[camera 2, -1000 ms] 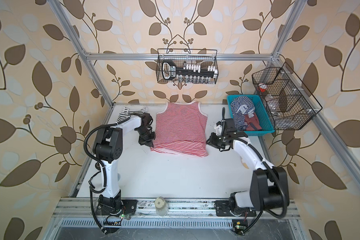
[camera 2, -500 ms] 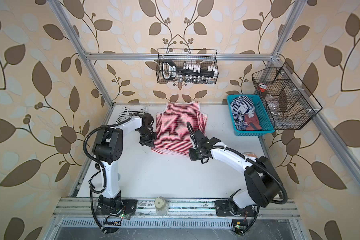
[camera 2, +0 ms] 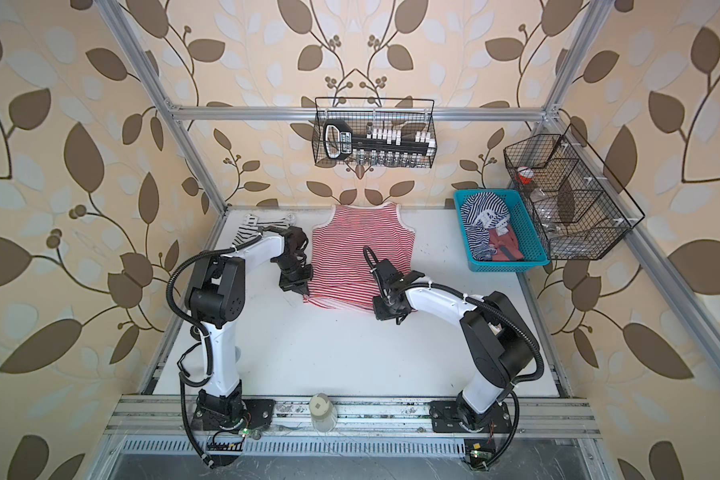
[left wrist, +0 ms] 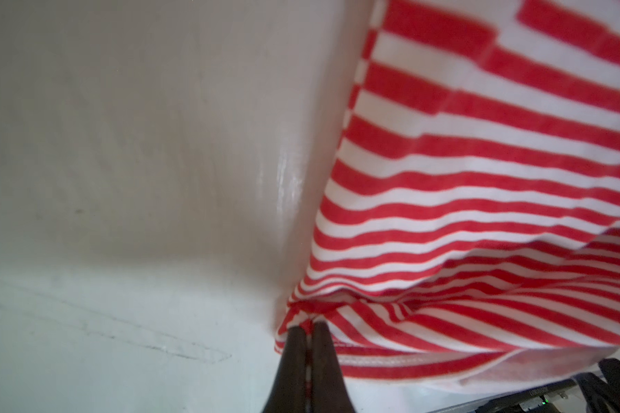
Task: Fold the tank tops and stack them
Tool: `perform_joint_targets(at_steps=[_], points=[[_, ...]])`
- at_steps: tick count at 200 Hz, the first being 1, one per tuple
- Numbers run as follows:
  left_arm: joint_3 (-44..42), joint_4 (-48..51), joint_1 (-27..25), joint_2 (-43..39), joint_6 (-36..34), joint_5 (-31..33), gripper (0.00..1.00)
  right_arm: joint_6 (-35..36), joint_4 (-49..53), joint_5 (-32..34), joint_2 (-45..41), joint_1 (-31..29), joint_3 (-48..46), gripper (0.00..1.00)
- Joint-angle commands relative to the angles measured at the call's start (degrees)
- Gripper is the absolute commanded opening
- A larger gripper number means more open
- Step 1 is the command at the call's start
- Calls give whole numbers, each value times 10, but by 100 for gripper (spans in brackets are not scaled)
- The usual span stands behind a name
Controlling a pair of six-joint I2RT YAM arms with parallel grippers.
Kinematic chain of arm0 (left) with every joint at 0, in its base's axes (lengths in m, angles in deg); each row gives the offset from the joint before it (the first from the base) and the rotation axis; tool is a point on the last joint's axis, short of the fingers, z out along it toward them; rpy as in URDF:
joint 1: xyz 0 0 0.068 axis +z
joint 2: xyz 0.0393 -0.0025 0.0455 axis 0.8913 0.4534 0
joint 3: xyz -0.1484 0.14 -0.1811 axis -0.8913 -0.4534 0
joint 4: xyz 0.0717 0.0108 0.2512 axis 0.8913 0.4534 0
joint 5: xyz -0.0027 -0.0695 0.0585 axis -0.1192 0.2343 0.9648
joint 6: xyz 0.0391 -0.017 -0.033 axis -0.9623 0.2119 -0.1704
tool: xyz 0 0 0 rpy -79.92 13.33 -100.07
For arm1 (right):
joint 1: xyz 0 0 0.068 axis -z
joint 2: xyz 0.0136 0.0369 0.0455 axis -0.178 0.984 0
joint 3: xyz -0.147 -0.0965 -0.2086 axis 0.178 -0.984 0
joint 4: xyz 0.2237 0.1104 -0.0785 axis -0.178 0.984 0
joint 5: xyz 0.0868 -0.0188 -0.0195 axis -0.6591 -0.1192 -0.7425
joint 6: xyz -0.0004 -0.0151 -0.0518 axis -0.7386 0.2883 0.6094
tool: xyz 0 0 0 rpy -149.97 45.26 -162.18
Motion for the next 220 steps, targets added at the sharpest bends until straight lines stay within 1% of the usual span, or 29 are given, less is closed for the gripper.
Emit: perform_joint_targets(at_steps=[1, 55, 80, 117, 138, 173, 220], points=[[-7, 12, -3, -35, -2, -11, 0, 7, 1, 11, 22, -2, 20, 25], [-9, 11, -3, -36, -3, -11, 0, 8, -4, 10, 35, -3, 27, 25], [-9, 11, -3, -35, -3, -11, 0, 12, -12, 3, 15, -3, 15, 34], [-7, 11, -3, -32, -2, -12, 0, 41, -14, 9, -22, -19, -6, 48], [-7, 11, -3, -31, -3, -14, 0, 64, -13, 23, -20, -34, -5, 52], [-6, 12, -3, -32, -3, -14, 0, 99, -7, 31, 7, -42, 10, 54], [-6, 14, -3, -33, -5, -15, 0, 131, -9, 43, 47, -46, 30, 54]])
